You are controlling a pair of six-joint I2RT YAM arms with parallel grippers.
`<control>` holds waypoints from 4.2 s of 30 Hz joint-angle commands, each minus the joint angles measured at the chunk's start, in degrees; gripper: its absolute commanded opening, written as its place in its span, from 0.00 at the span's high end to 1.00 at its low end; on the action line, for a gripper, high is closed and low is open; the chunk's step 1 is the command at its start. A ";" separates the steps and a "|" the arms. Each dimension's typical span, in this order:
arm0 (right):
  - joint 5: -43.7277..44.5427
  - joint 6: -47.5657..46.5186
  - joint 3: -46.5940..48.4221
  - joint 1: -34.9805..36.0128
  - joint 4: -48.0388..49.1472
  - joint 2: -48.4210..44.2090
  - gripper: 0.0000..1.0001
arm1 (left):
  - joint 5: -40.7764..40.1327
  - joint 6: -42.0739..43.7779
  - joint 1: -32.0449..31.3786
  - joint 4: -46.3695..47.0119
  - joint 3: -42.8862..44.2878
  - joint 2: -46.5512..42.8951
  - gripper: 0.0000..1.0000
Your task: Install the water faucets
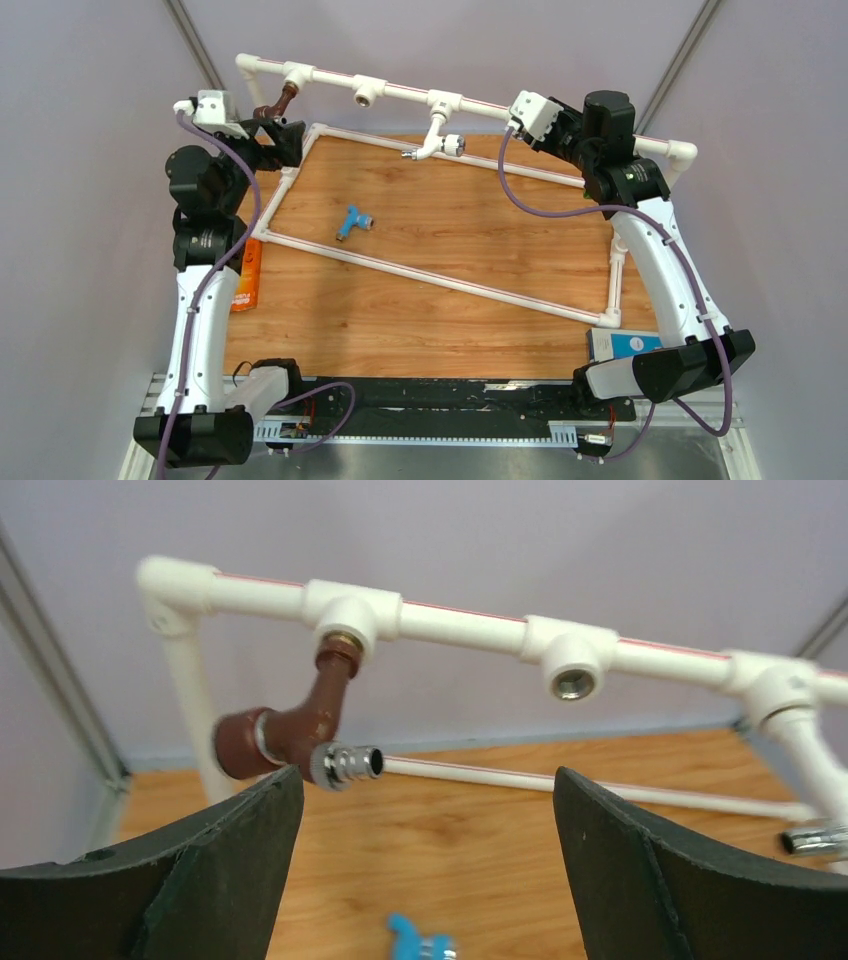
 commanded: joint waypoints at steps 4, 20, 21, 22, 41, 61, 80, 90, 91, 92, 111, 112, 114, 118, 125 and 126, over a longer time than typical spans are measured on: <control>-5.63 9.31 -1.28 1.63 -2.68 1.20 1.00 | -6.91 -49.30 3.68 -9.96 1.81 -0.19 0.06; -5.46 9.22 -1.72 1.63 -2.50 0.94 1.00 | -7.34 -84.52 7.74 10.33 -4.44 9.91 0.12; -5.46 9.22 -1.80 1.63 -2.50 0.94 1.00 | -7.61 -85.48 7.74 11.37 -4.44 10.45 0.14; -5.37 9.22 -1.80 1.63 -2.50 0.85 1.00 | -7.96 -85.83 7.74 12.25 -4.61 11.67 0.14; -5.10 9.05 -2.33 1.63 -2.24 1.11 1.00 | 3.27 -55.74 7.65 21.59 -0.06 18.45 1.00; -5.37 9.22 -2.07 1.72 -2.15 1.20 1.00 | -13.50 67.72 -10.37 -4.18 -1.19 9.84 0.58; -5.37 9.22 -1.98 1.99 -2.24 1.46 1.00 | -9.18 -18.65 2.46 6.19 -4.52 -5.54 0.07; -5.46 9.22 -1.98 1.99 -2.15 1.64 1.00 | -13.78 -65.78 2.73 4.09 -6.98 -1.69 0.07; -5.54 9.22 -1.98 2.07 -2.15 1.64 1.00 | -13.50 -70.67 2.73 4.44 -6.99 -0.98 0.07; -5.46 9.22 -1.98 1.99 -2.15 1.73 1.00 | -12.81 -72.46 2.73 4.79 -7.33 0.42 0.07; -4.93 9.14 -1.98 1.99 -2.06 2.34 1.00 | -13.42 -89.79 2.91 24.21 -7.07 16.51 0.23; -4.93 9.14 -1.89 2.07 -2.15 2.34 1.00 | -13.33 -89.88 2.91 26.04 -7.34 16.78 0.27; -4.84 9.14 -1.89 1.99 -2.15 2.52 1.00 | -12.80 -88.83 2.91 28.94 -8.04 17.66 0.54; -4.49 9.14 -1.80 1.99 -2.24 3.04 1.00 | -10.96 -79.53 2.99 30.63 -7.96 18.62 0.93; -4.40 9.05 -1.81 2.16 -2.15 3.13 1.00 | -2.34 -29.54 2.65 16.47 3.36 19.42 1.00; -4.58 9.05 -1.80 2.16 -2.15 3.13 1.00 | -2.86 -23.41 2.12 13.26 7.13 19.42 1.00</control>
